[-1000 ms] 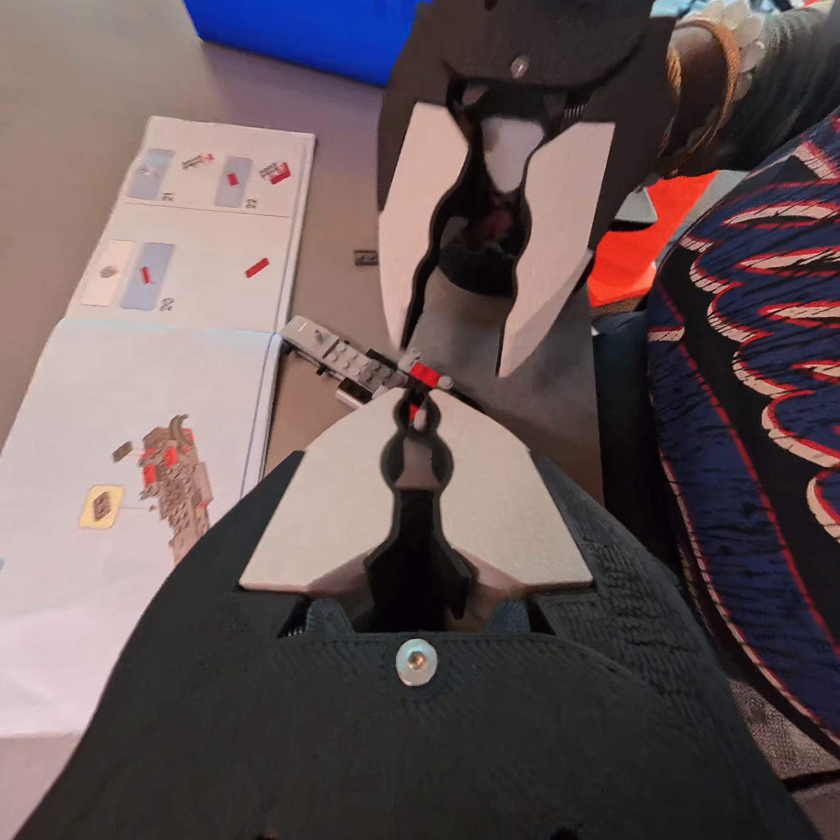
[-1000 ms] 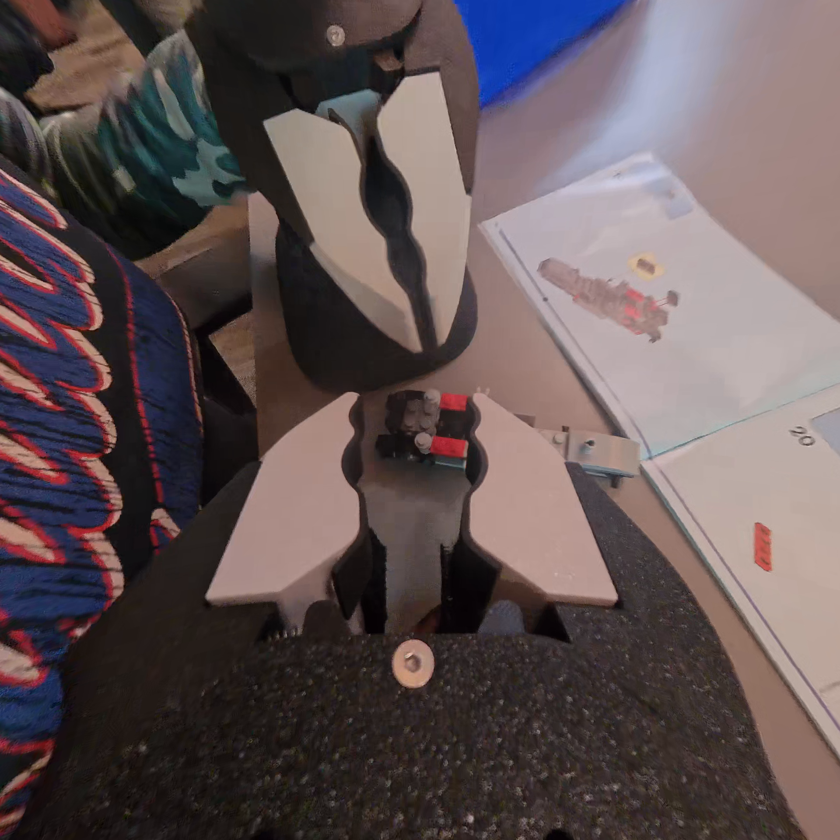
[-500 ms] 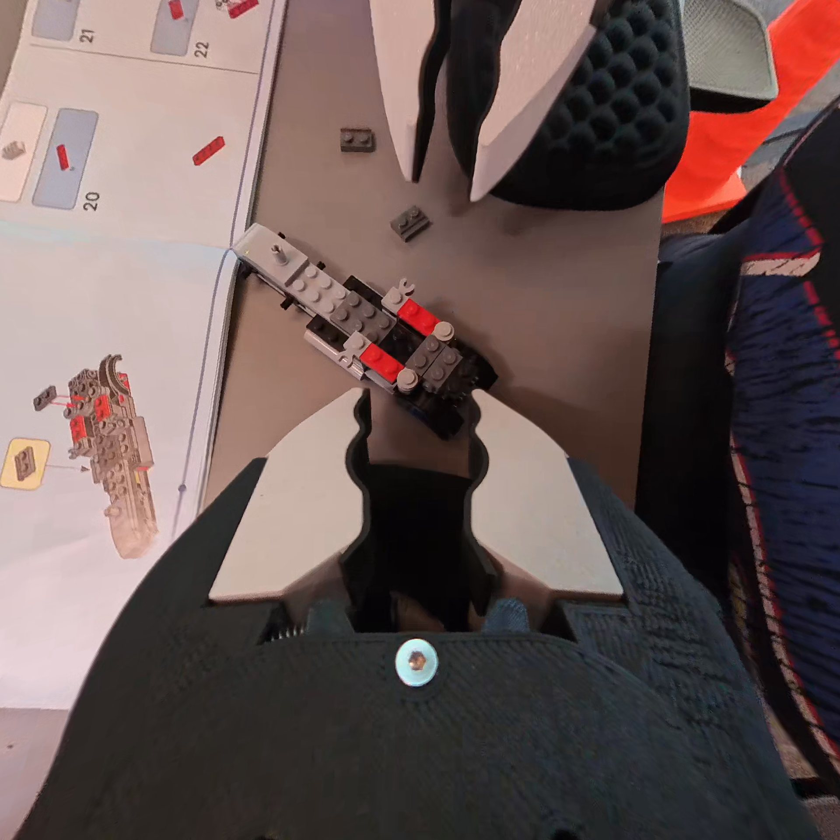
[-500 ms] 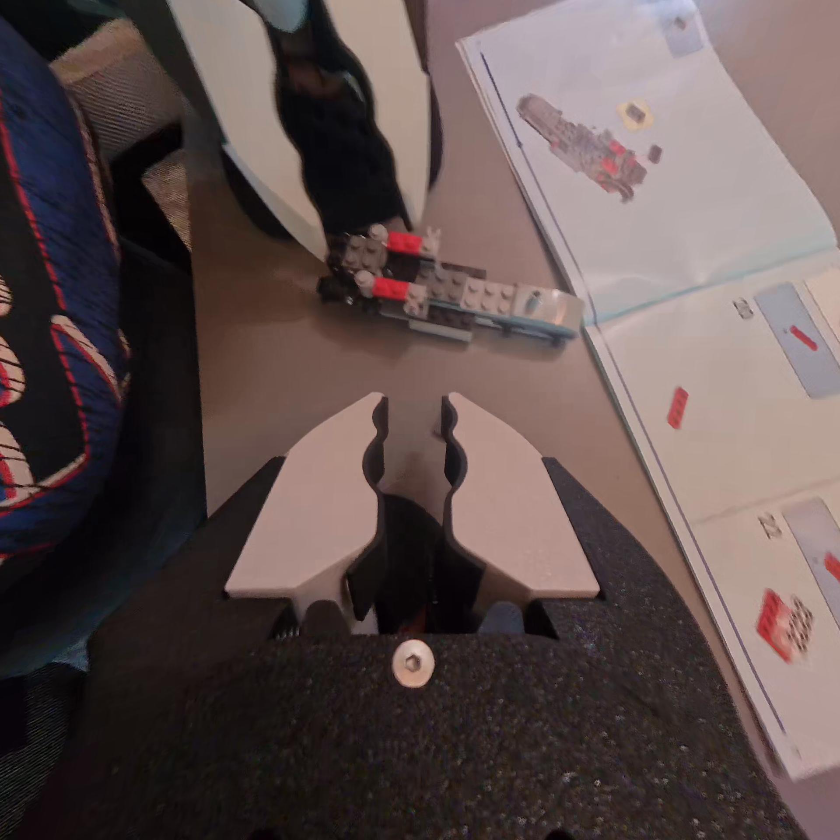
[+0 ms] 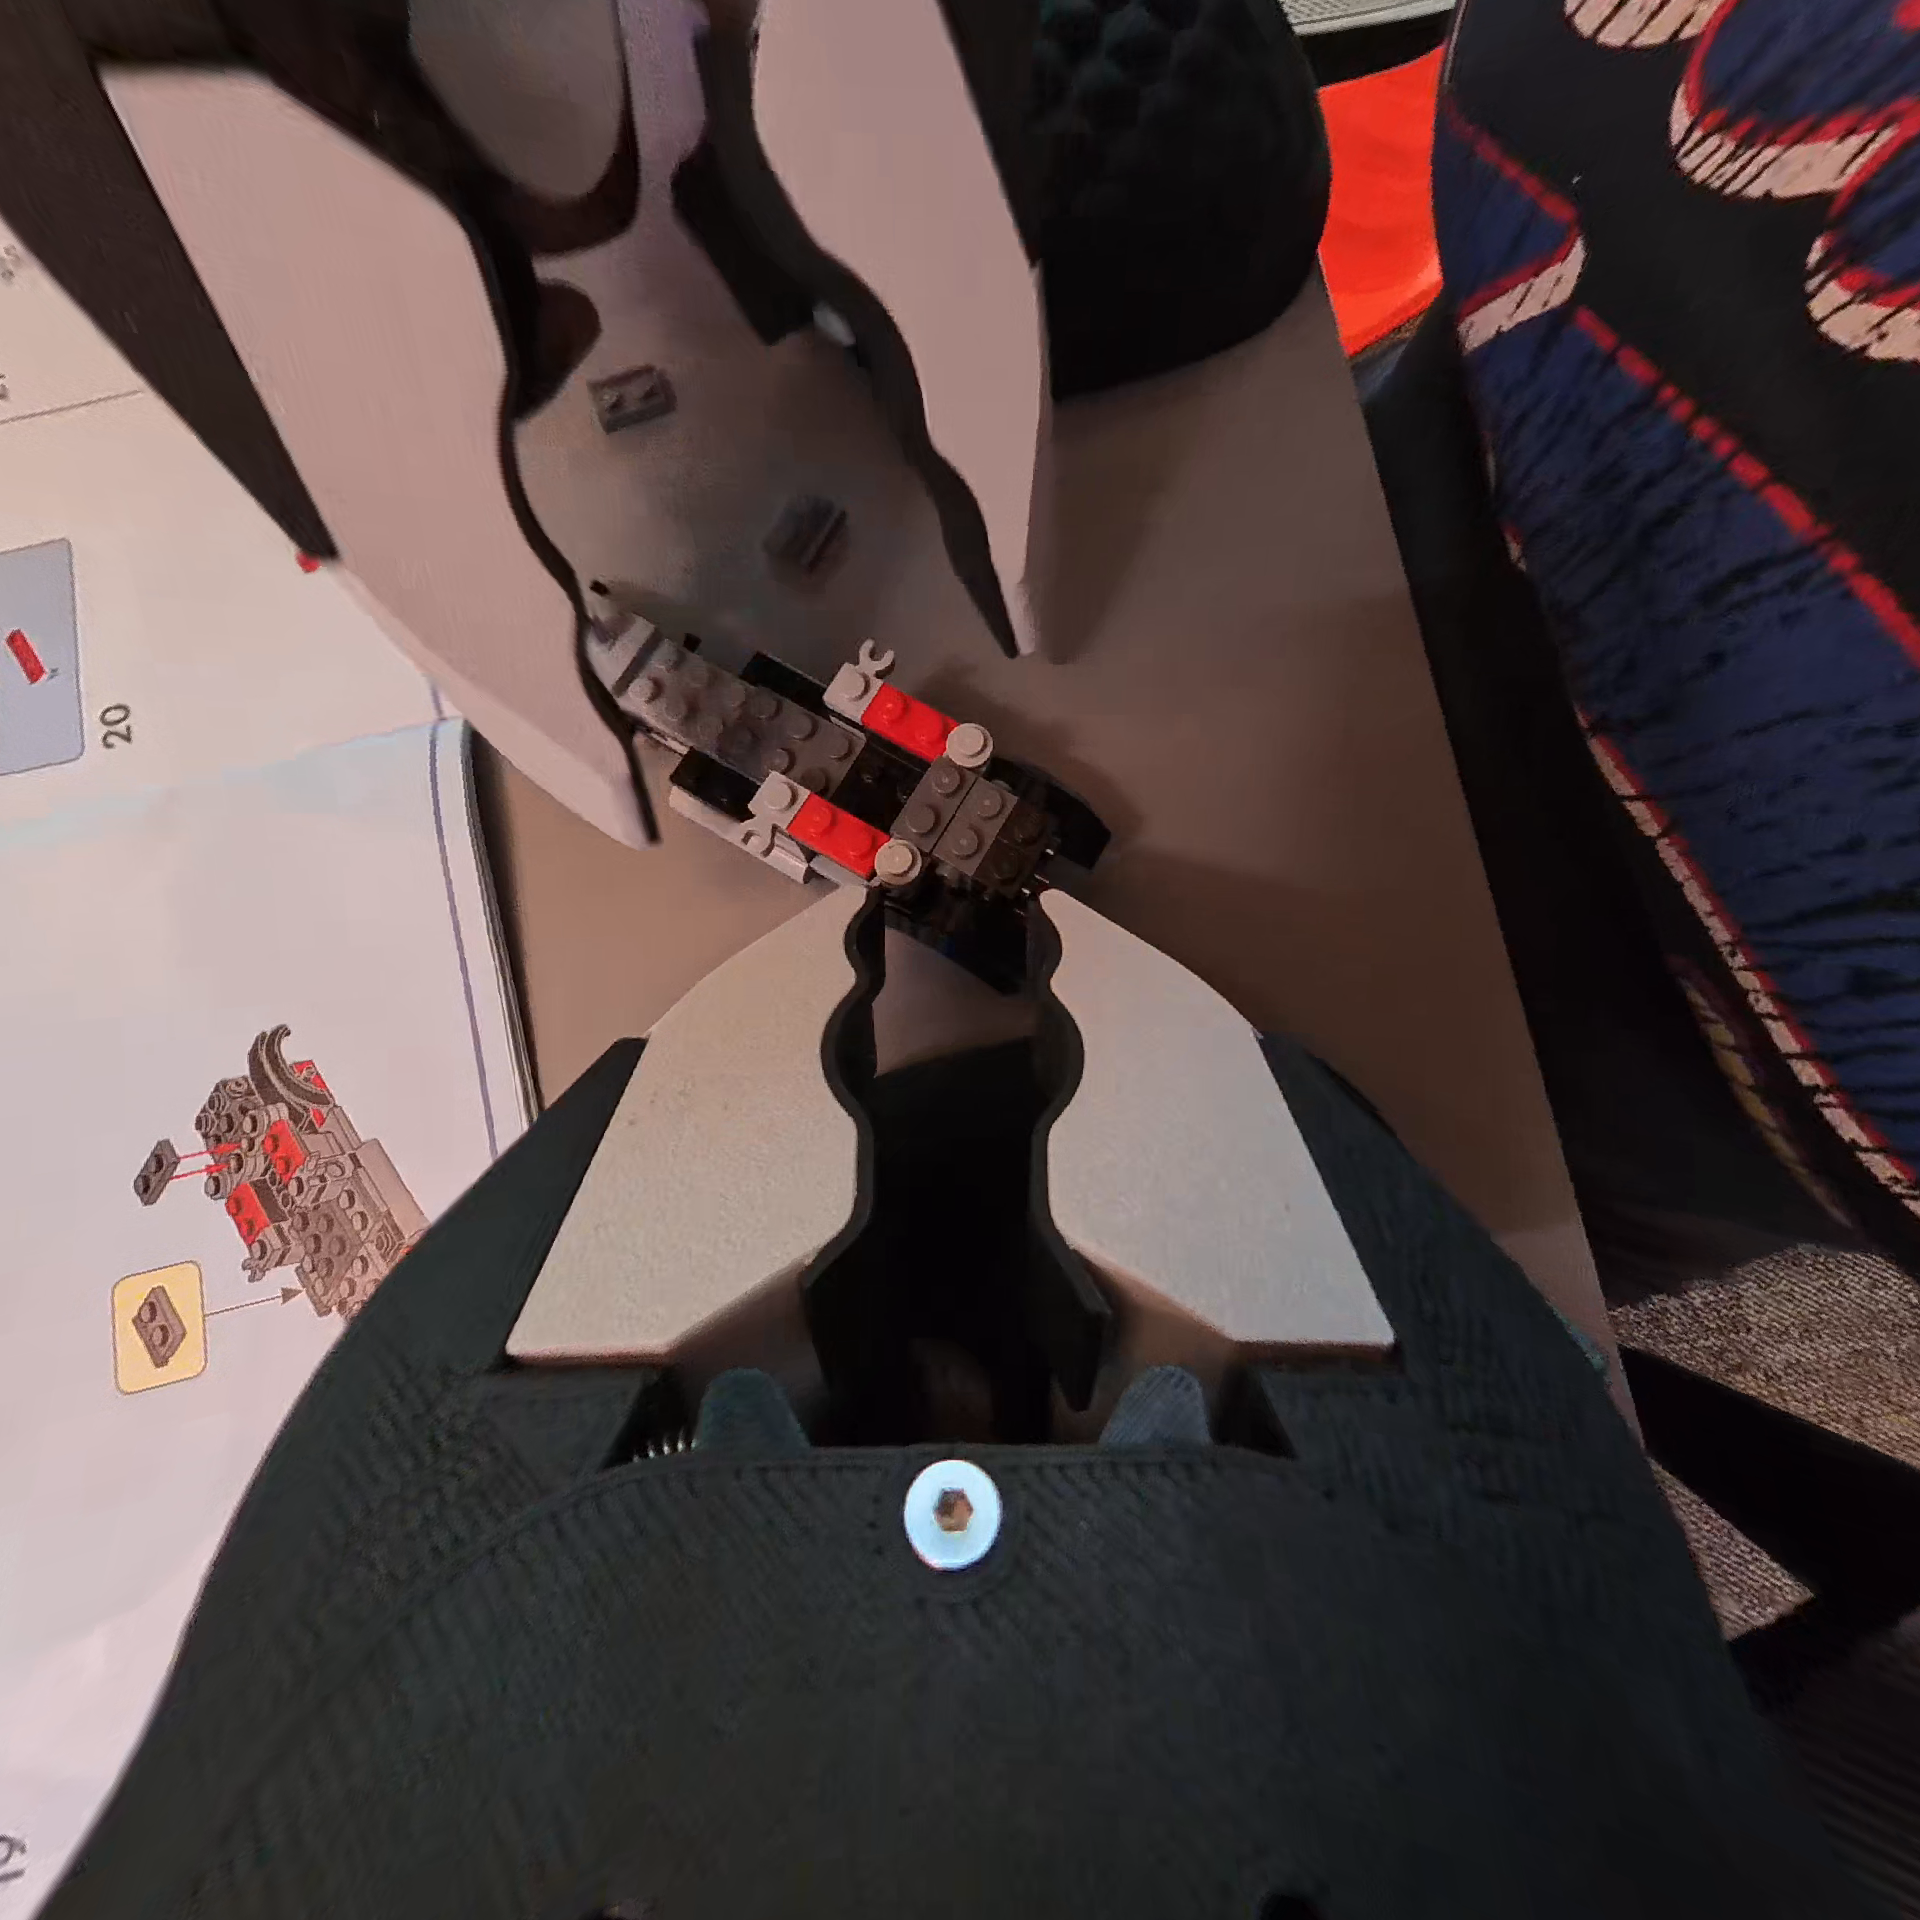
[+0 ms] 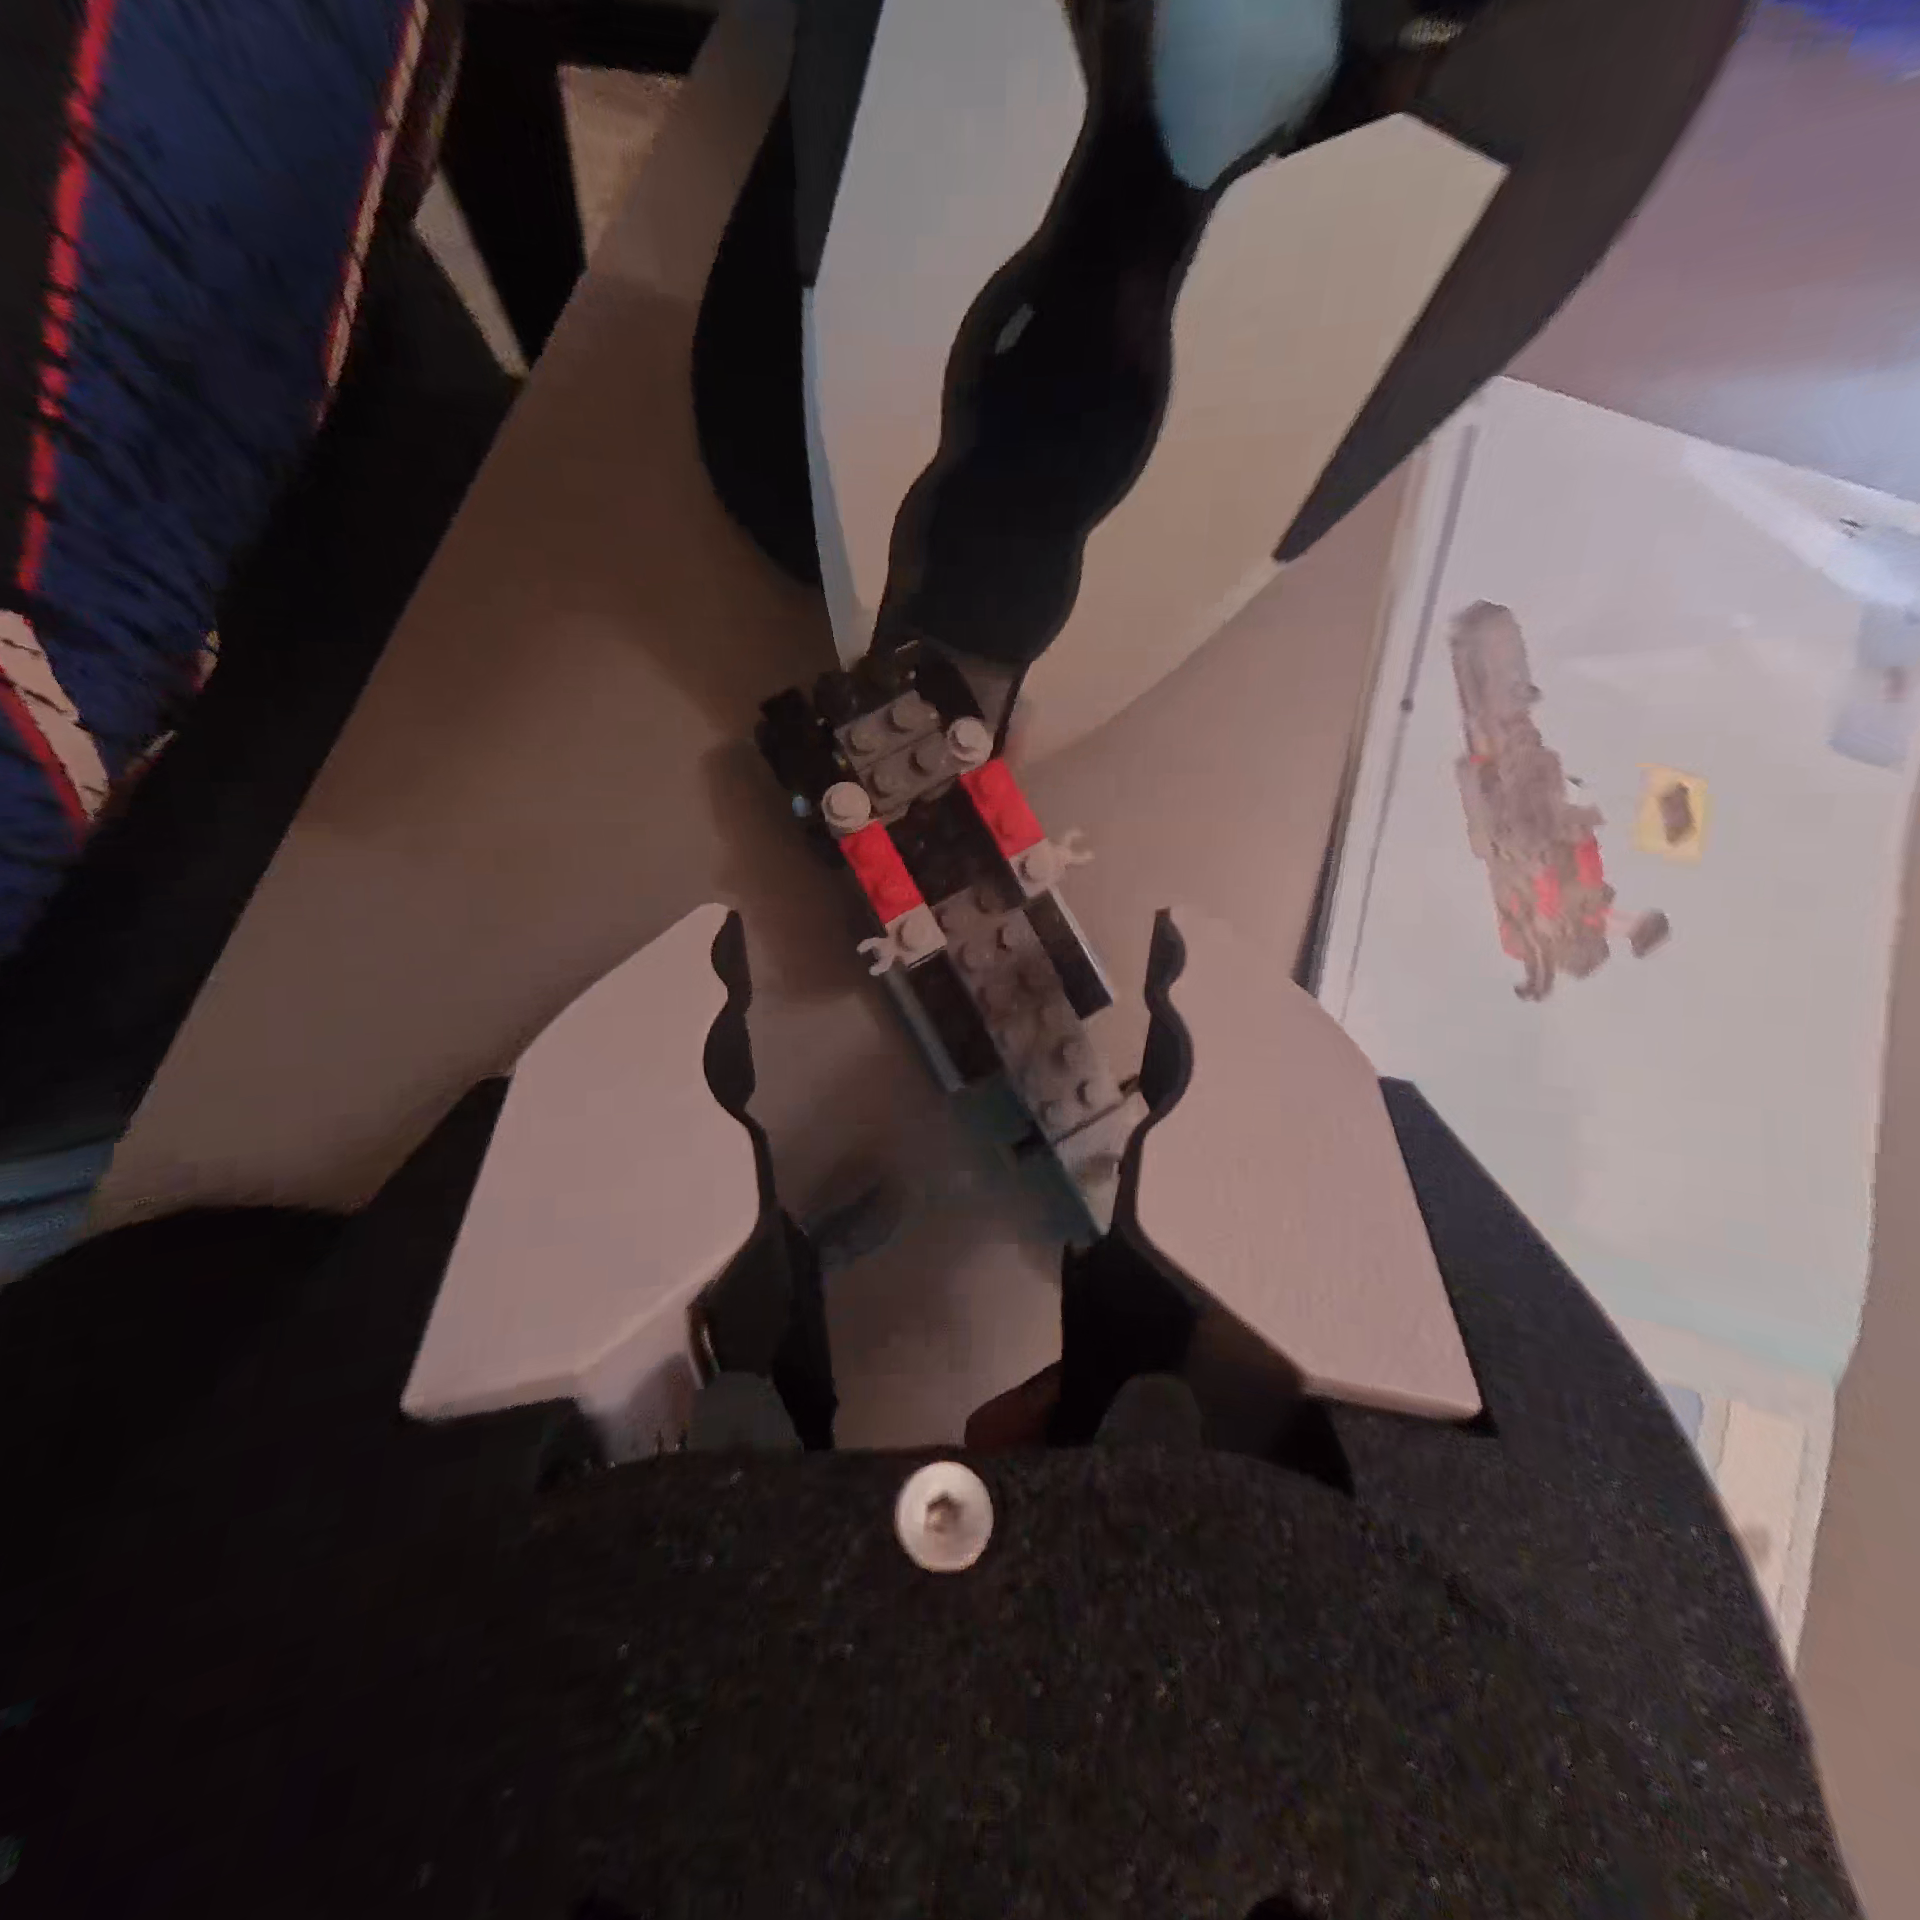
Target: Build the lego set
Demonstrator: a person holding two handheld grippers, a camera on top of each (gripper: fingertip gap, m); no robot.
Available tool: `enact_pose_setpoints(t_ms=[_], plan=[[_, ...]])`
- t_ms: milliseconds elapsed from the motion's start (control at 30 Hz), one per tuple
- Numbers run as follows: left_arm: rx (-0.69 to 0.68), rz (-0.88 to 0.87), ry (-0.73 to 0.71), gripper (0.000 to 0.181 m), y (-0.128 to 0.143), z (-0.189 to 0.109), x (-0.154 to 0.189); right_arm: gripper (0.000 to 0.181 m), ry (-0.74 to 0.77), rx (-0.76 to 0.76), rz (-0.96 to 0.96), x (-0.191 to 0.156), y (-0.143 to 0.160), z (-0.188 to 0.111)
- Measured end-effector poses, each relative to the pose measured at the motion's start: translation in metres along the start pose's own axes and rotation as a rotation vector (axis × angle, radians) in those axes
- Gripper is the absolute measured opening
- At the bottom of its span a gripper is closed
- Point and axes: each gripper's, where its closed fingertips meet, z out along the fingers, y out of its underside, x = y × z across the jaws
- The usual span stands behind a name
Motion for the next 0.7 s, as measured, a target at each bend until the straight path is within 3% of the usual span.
enact_pose_setpoints(t_ms=[133, 267, 400, 700], plan=[[0.019, -0.032, -0.067, 0.031, 0.003, -0.007, -0.009, 0.049, -0.029, -0.093, -0.002, 0.004, 0.011, 0.012], [0.116, -0.158, -0.141, 0.053, -0.002, -0.019, -0.017, 0.043, 0.068, -0.082, 0.102, 0.011, 0.017, 0.009], [0.216, -0.237, -0.235, 0.057, -0.01, -0.026, -0.029, 0.042, 0.216, -0.076, 0.242, 0.026, 0.023, 0.004], [0.052, -0.305, -0.245, 0.047, 0.012, -0.006, -0.036, 0.043, 0.285, 0.037, 0.446, 0.034, 0.01, 0.0]])
